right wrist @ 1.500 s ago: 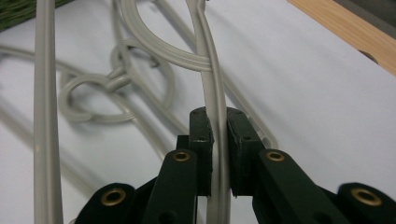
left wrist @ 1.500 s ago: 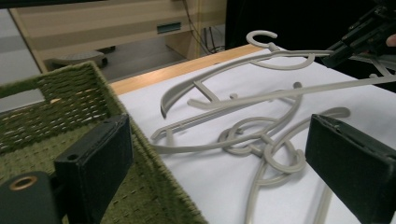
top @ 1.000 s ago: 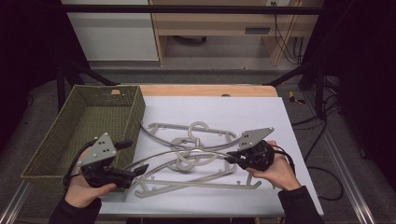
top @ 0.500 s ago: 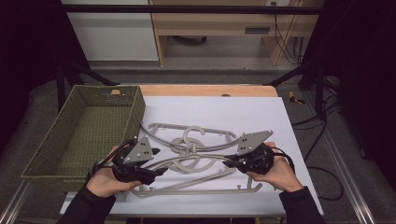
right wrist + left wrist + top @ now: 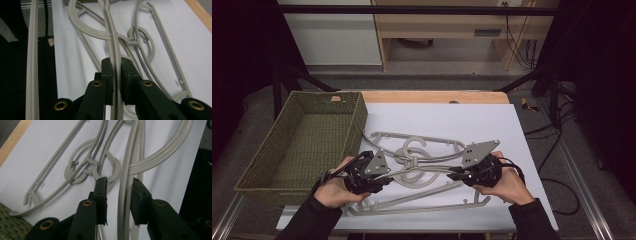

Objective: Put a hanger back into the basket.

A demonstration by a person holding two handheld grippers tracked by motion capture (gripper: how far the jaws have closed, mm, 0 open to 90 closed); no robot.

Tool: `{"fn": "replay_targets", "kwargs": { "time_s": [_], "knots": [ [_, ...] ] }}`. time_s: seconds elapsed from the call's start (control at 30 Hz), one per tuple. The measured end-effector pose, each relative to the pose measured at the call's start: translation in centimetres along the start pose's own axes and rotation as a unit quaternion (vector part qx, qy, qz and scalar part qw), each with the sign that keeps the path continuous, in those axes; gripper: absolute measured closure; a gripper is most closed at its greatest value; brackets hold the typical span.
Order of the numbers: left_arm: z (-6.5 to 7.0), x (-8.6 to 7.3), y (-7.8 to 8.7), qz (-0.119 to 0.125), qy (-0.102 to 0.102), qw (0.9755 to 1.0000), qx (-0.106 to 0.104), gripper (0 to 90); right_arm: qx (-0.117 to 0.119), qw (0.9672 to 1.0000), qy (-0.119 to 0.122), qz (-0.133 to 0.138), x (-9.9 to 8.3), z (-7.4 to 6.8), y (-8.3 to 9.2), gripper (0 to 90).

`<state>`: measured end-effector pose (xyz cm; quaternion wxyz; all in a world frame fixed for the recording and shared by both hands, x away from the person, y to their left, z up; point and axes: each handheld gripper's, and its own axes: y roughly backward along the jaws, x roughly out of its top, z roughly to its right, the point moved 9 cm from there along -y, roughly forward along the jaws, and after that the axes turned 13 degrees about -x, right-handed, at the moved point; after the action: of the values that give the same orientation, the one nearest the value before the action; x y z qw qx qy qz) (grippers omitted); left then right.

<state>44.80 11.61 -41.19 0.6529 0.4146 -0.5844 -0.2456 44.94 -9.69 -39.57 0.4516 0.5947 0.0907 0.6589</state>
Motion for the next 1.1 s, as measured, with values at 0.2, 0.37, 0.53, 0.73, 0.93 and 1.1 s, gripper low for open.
{"fn": "replay_targets", "kwargs": {
  "time_s": [0.2, 0.37, 0.53, 0.73, 0.93, 1.1],
  "knots": [
    [0.2, 0.0, -0.1, -0.008, -0.015, 0.9998, 0.009, 80.3, 0.004, 1.0000, 0.000, -0.002, 0.0, 0.2, -0.2, 81.8],
    [0.3, 0.2, 0.2, 0.005, -0.017, 0.9996, 0.023, 81.0, 0.001, 1.0000, 0.005, 0.002, 0.1, 0.5, -0.4, 81.0],
    [0.6, 0.2, 0.6, 0.015, -0.009, 0.9996, 0.022, 81.4, -0.013, 0.9999, 0.003, 0.004, 0.4, 0.8, -0.5, 79.0],
    [0.5, 0.1, 1.3, 0.022, -0.010, 0.9991, 0.034, 81.6, -0.060, 0.9979, -0.011, 0.022, 0.8, 1.9, -0.3, 61.5],
    [-0.2, 0.0, 2.3, 0.028, 0.002, 0.9980, 0.057, 81.7, -0.079, 0.9943, -0.043, 0.057, 1.2, 3.0, 1.2, 48.5],
    [-1.3, -0.3, 3.7, 0.040, 0.026, 0.9945, 0.093, 81.7, -0.110, 0.9874, -0.073, 0.088, 1.2, 3.9, 2.5, 38.5]
  ]
}}
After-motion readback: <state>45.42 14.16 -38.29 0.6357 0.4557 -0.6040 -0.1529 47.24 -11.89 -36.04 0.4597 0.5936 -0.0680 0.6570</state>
